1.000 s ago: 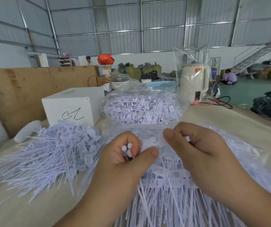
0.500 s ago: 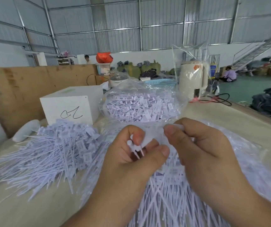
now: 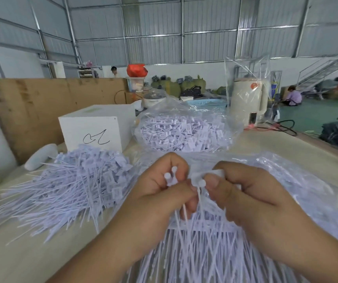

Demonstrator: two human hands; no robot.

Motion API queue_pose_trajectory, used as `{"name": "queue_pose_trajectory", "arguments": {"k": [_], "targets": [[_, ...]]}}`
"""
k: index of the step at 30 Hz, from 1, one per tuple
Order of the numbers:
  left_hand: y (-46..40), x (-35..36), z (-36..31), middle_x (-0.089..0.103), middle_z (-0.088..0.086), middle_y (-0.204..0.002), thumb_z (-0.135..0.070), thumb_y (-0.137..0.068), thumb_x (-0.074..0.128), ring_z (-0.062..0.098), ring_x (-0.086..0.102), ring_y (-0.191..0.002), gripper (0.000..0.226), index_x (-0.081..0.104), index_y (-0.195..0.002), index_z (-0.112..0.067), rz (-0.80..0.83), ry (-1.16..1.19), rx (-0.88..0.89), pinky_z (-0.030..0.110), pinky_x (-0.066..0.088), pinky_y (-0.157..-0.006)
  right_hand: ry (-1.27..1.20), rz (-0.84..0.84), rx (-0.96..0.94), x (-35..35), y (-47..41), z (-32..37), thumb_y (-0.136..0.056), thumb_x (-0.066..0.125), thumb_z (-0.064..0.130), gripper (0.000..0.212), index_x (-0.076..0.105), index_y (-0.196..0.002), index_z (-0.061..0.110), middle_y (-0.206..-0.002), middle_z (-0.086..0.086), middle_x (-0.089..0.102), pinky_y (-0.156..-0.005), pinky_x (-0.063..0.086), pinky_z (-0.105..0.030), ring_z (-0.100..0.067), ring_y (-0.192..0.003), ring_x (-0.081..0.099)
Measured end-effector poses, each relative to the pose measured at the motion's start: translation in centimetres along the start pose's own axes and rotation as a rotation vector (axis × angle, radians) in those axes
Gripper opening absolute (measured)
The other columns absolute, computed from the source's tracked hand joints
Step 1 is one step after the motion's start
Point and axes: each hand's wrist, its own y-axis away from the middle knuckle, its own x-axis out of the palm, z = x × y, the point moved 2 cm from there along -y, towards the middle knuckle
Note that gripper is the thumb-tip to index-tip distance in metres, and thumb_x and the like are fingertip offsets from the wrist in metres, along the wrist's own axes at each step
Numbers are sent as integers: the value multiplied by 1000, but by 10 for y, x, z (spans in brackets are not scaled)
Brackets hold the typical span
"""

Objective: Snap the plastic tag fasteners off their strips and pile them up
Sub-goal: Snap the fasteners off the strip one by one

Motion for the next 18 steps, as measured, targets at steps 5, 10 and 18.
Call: {"name": "queue_pose_trajectory", "arguments": {"k": [5, 10, 18], "targets": [[1, 3, -2, 55, -3, -62, -23, -75, 61, 9, 51, -53, 13, 68, -85, -26, 52, -49, 3, 18, 43, -52, 68, 76, 174, -6, 1, -7, -87, 54, 56, 37, 61, -59, 33, -51, 10, 36, -48, 28, -23, -12, -49, 34], [5, 2, -1, 61, -11, -72, -19, -74, 63, 4, 54, -61, 32, 70, -104, -28, 132, -141, -21, 20, 46, -57, 75, 33, 216, -9, 3, -11, -88, 56, 59, 48, 57, -70, 15, -52, 7, 34, -46, 27, -24, -13, -49, 33], [0, -6, 1, 57, -4, -59, -35, -78, 66, 10, 53, -52, 12, 70, -84, -24, -26, -194, -38, 20, 44, -50, 177, 73, 252, -19, 3, -1, -72, 52, 77, 45, 58, -89, 35, -68, -23, 50, -56, 40, -56, -41, -58, 49]]}}
